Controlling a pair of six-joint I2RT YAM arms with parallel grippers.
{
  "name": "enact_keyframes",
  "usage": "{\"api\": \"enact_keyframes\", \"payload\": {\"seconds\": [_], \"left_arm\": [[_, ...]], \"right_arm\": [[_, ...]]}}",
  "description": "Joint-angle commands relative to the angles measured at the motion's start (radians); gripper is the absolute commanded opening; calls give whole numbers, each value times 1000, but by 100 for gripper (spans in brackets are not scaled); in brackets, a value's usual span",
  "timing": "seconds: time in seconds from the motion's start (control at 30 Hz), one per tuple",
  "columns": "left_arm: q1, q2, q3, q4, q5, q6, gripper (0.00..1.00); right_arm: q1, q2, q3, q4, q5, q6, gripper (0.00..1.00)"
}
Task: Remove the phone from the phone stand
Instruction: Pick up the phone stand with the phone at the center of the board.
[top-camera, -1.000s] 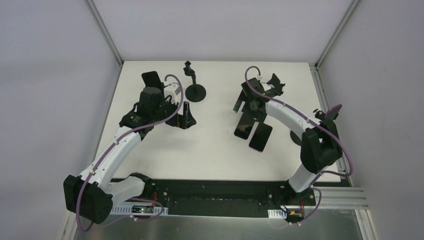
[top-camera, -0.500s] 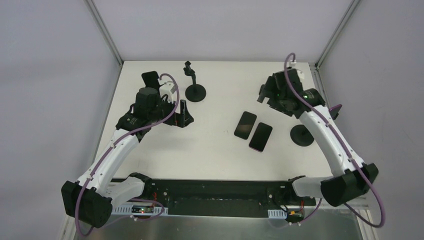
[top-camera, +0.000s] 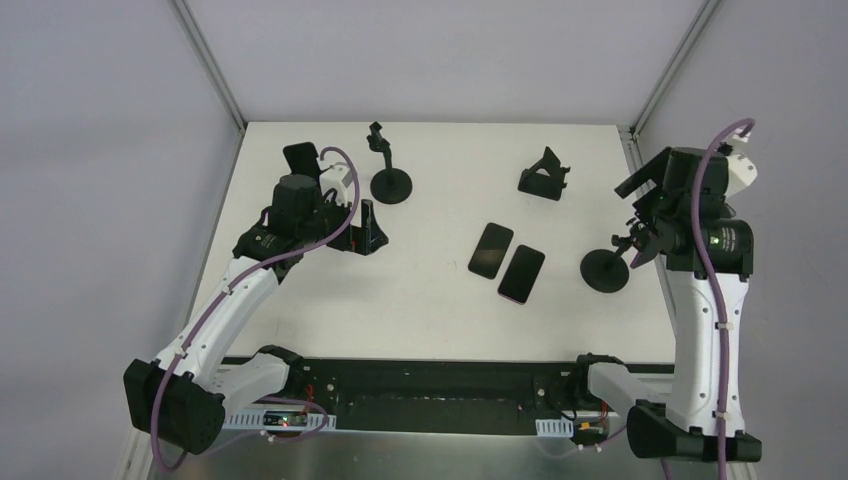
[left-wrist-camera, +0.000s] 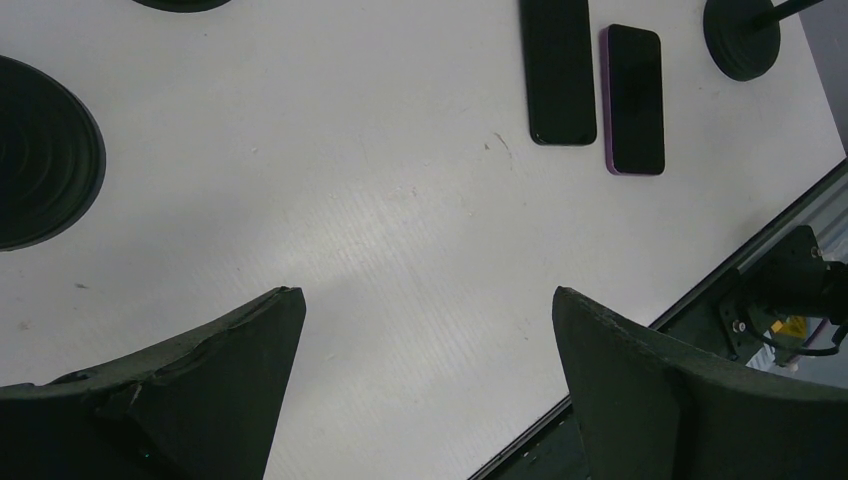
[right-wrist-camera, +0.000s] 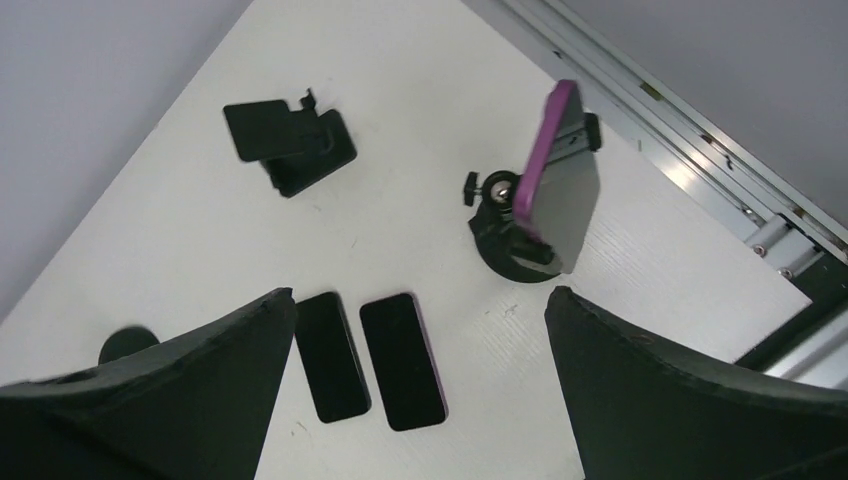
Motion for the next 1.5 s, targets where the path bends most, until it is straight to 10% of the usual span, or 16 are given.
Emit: {"api": "enact_keyframes", "payload": {"seconds": [0.0,0.43,1.47], "left_arm": [[1,3,13,6,25,-23,100],[-1,46,30,7,74,-44,96],[-1,54,37,6,91,-51,92]], "right_arm": [[-142,47,102,-74,-23,62,99],[-195,352,415,-335,209,83,99],[-202,469,273,-350,104,50,74]]}}
